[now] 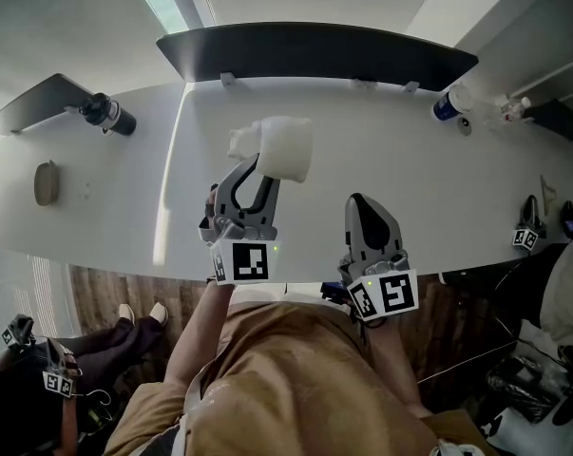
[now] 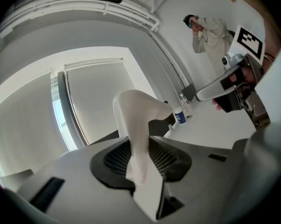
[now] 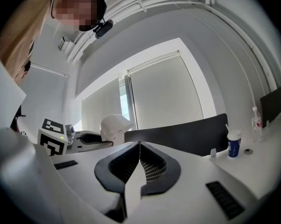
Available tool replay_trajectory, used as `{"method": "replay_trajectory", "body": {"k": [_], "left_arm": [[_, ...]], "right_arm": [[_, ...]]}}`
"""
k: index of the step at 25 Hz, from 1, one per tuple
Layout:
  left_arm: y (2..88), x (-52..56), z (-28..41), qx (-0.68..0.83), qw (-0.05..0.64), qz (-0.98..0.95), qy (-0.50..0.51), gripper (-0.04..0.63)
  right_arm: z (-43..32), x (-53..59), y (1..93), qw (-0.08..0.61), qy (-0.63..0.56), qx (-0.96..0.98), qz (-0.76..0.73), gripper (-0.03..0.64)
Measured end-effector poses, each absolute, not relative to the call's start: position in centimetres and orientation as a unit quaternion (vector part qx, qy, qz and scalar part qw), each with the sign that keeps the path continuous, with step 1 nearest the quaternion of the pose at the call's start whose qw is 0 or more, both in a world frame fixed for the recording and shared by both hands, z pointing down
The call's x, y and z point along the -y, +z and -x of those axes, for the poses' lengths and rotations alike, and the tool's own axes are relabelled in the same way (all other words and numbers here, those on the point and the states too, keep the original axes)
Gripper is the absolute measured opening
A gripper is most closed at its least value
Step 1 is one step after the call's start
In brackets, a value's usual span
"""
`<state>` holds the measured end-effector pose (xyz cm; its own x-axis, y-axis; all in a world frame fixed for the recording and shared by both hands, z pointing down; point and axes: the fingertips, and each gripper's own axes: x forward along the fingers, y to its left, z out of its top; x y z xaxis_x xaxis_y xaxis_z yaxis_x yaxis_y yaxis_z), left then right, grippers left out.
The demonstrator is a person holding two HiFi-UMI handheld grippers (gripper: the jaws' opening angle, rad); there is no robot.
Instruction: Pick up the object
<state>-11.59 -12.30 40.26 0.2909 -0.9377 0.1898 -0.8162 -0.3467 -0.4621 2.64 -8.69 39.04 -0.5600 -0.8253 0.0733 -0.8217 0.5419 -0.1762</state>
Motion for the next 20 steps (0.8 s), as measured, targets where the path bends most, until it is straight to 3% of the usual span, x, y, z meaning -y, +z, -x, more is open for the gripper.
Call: {"method": "replay_trajectory", "body": {"k": [20], "left_arm": [[36.7, 11.1, 13.6, -0.584, 0.070, 0.801, -0.112, 0.121]], "right_arm": [[-0.3, 11.1, 38.6, -0.009, -0.083, -0.873, 0.481, 0.009]]}}
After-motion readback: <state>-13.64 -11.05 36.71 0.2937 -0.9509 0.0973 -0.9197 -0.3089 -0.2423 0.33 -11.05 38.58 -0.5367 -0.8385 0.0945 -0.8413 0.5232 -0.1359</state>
